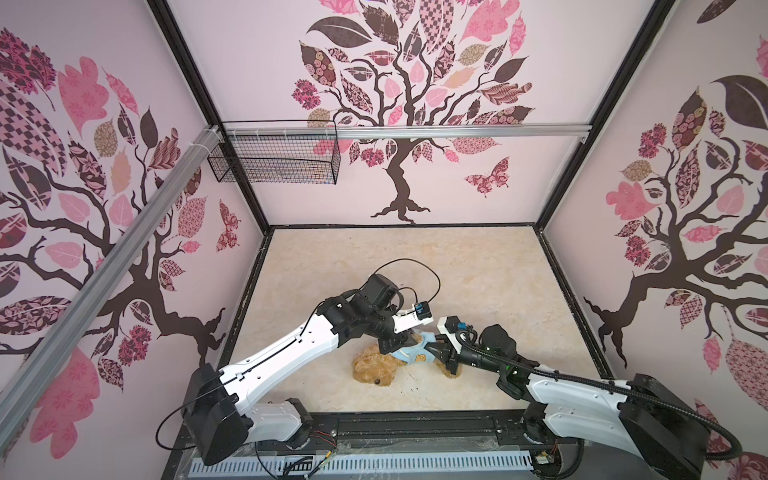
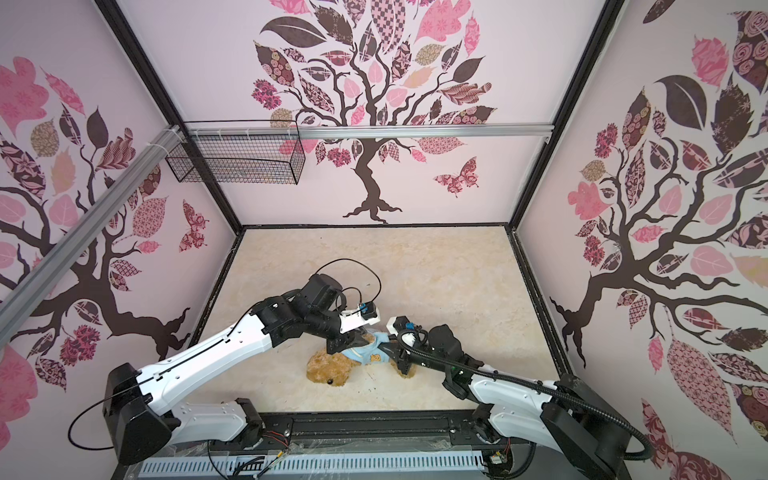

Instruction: Dress the teddy bear

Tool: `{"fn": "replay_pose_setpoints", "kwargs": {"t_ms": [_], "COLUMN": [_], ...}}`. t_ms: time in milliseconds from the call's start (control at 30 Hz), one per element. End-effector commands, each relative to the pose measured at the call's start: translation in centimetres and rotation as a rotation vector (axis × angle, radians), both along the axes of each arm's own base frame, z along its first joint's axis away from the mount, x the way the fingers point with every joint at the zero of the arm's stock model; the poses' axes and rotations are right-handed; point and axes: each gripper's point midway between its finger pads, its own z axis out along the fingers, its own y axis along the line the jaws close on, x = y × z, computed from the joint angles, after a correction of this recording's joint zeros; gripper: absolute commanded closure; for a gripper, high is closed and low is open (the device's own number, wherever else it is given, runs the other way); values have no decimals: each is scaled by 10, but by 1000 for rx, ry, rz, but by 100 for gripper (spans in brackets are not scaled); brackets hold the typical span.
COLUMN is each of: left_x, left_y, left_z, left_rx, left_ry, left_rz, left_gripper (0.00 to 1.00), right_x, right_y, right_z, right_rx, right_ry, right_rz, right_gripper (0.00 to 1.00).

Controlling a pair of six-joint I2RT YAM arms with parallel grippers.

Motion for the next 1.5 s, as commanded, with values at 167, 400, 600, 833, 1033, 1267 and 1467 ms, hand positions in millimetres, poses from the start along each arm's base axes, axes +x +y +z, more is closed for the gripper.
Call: {"fn": "replay_pose_setpoints", "kwargs": {"t_ms": [167,400,600,833,1033,1267,1467], "left_x": [6,7,9,29,53,58,52], "left_y": [-7,-28,-33,-2,3,-4,-13], "left_z": [-9,-10,63,145,88,41,23], "left_rx": [113,82,-291,-784,-589,-436,-417], "left_ry": [-6,35,126,230,209,228,278], "left_rz": [-14,-3,40,107,255,365,387], "left_gripper": [59,72,100,100,100,100,100], "right_x": [0,-3,16,26,34,57,57], "right_y": [15,15,-10,-28,-23,-40,-46], "right_z": [51,56,1,-42,-43,-24,26], "right_rx": [117,164,61,30,-39,-197,-164], "right_ry": [-63,-30,86,252,226,84,-48], "right_rz": [65,72,-135,-282,-284,-400,-405], "right_gripper": [84,84,84,77,64,31,22]}}
